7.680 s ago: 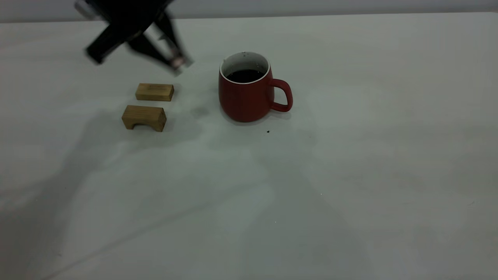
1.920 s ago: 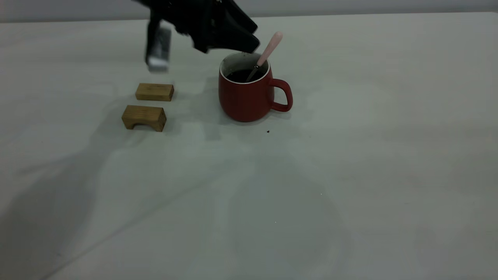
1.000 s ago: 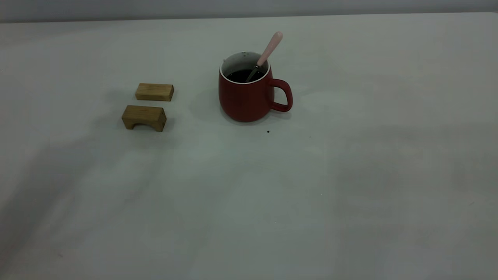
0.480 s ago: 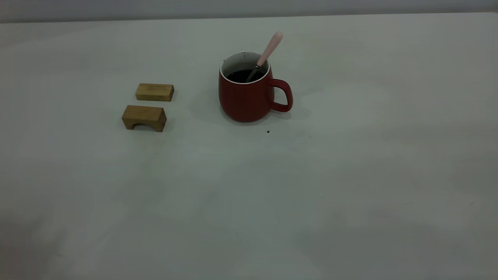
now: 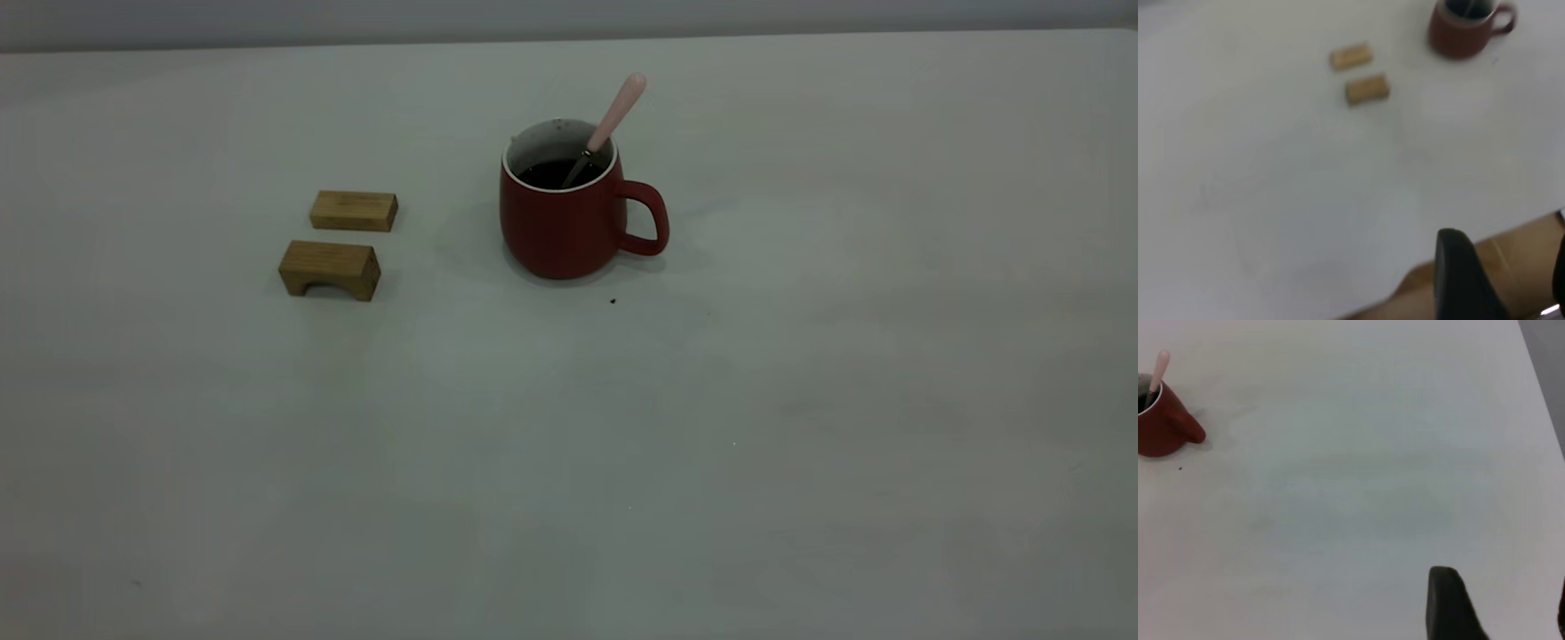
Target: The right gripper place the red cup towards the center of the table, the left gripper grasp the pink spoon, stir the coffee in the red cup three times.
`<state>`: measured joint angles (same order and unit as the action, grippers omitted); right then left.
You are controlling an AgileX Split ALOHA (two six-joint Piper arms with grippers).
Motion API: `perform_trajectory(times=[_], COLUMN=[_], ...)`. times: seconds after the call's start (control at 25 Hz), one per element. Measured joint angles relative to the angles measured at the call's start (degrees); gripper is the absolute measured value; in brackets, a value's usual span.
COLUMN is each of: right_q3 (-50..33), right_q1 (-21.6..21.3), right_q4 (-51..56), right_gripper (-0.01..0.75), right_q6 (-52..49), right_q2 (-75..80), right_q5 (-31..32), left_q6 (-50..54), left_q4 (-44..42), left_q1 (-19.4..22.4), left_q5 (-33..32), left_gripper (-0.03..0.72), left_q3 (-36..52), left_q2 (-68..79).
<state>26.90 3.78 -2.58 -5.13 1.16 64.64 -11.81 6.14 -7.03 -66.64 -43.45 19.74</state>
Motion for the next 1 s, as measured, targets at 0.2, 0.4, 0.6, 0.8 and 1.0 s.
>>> perform_trajectory(times=[0.2,0.4,0.6,0.8,1.0], right_q3=[0.0,0.0,0.0,0.0,0.0], right_q1=[0.0,0.0,0.0,0.0,0.0], right_q4=[0.0,0.0,0.0,0.0,0.0], right_gripper=[0.427,0.427,0.427,0.427,0.427], right_q6=[0.0,0.0,0.0,0.0,0.0], right_q2=[0.0,0.0,0.0,0.0,0.0], right_q5=[0.0,0.0,0.0,0.0,0.0], left_q6=[0.1,2.7,4.6,4.7,4.8], left_q4=[0.0,0.0,-0.4,-0.7,-0.7], left_q1=[4.1,4.7,4.7,4.7,4.7], left_q5=[3.3,3.5,2.2,1.8,1.8], left_gripper=[0.411,0.411,0.411,0.411,0.411], left_q3=[11.2,14.0,15.5,15.5,15.5], left_q2=[-8.2,-13.3,-17.2,-20.7,-20.8])
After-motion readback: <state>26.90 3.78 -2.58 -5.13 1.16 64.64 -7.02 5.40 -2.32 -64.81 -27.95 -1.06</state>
